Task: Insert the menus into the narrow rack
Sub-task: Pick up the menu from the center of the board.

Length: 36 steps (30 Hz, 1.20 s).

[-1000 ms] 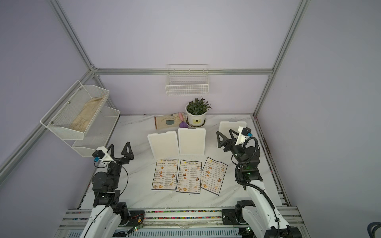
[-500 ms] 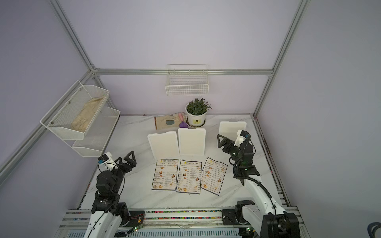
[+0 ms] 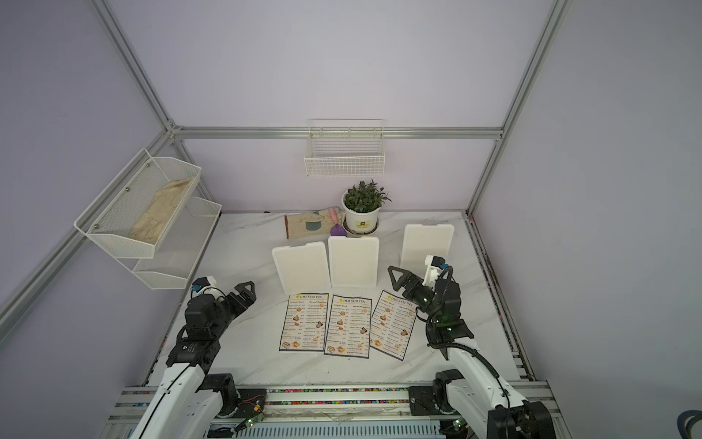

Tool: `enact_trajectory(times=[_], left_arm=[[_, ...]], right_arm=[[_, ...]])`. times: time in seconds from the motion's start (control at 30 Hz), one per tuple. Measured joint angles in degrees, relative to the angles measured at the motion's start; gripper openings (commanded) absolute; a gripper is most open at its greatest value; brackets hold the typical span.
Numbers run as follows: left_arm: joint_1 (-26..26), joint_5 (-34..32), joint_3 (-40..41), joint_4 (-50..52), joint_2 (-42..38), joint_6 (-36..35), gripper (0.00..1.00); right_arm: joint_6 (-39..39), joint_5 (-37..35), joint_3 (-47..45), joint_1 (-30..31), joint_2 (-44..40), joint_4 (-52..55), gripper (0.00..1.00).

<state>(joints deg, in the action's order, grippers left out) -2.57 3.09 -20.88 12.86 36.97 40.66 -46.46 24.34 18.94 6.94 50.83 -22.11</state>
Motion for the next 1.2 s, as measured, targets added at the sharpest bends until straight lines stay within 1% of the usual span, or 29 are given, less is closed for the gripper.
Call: enact_trajectory(times=[0.03, 0.13, 0.17, 0.23, 0.3, 0.4, 0.53, 0.6, 0.67, 0.83, 1.0, 1.1, 1.2], left_arm=[[0.00, 0.22, -0.33, 0.70, 0.48, 0.00, 1.00], [0.00, 1.20, -0.59, 3.10, 1.33, 0.02, 1.00], [0.00, 1.57, -0.59, 3.63, 1.60, 0.02, 1.00], [0.00, 2.67, -0.59, 4.33, 2.32, -0.09, 1.00], [0.00, 4.17, -0.66, 4.85, 3.72, -0.68, 1.00], [0.02, 6.21, -0.87, 5.07, 6.82, -1.18, 0.98], [0.37, 9.20, -1.31, 4.74, 11.58, -1.51, 0.96], [1.38, 10.45, -1.42, 4.31, 14.01, -1.84, 0.93], [2.71, 11.43, -1.44, 3.98, 16.00, -2.29, 0.89], [6.29, 12.46, -1.49, 3.37, 18.53, -2.34, 0.88], [10.29, 12.72, -1.46, 1.38, 18.75, -2.12, 0.86], [12.46, 12.15, -1.38, 0.90, 18.73, -1.70, 0.86], [13.53, 11.47, -1.33, 0.72, 18.73, -1.14, 0.84]], right_arm=[[0.66, 0.09, 0.94, 0.02, -0.55, 1.36, 0.97], [3.10, -0.79, 4.61, 1.46, -1.05, 3.91, 0.97], [3.89, -1.90, 5.81, 3.26, -0.59, 4.70, 0.97], [5.92, -4.63, 7.67, 8.35, 1.11, 5.90, 0.92], [7.80, -8.68, 9.68, 15.63, 4.66, 7.23, 0.82], [9.62, -14.75, 12.07, 24.90, 10.84, 8.68, 0.75], [10.93, -20.81, 15.06, 33.38, 19.50, 9.03, 0.70], [11.13, -23.06, 16.55, 36.61, 23.89, 8.85, 0.65], [11.13, -24.74, 17.73, 39.15, 27.76, 8.48, 0.58], [11.15, -27.89, 20.68, 44.24, 35.93, 7.76, 0.46], [11.30, -30.86, 27.80, 48.37, 45.88, 7.65, 0.41], [11.37, -32.98, 30.75, 49.59, 50.31, 8.24, 0.40], [11.26, -35.65, 31.85, 50.14, 52.96, 9.11, 0.41]])
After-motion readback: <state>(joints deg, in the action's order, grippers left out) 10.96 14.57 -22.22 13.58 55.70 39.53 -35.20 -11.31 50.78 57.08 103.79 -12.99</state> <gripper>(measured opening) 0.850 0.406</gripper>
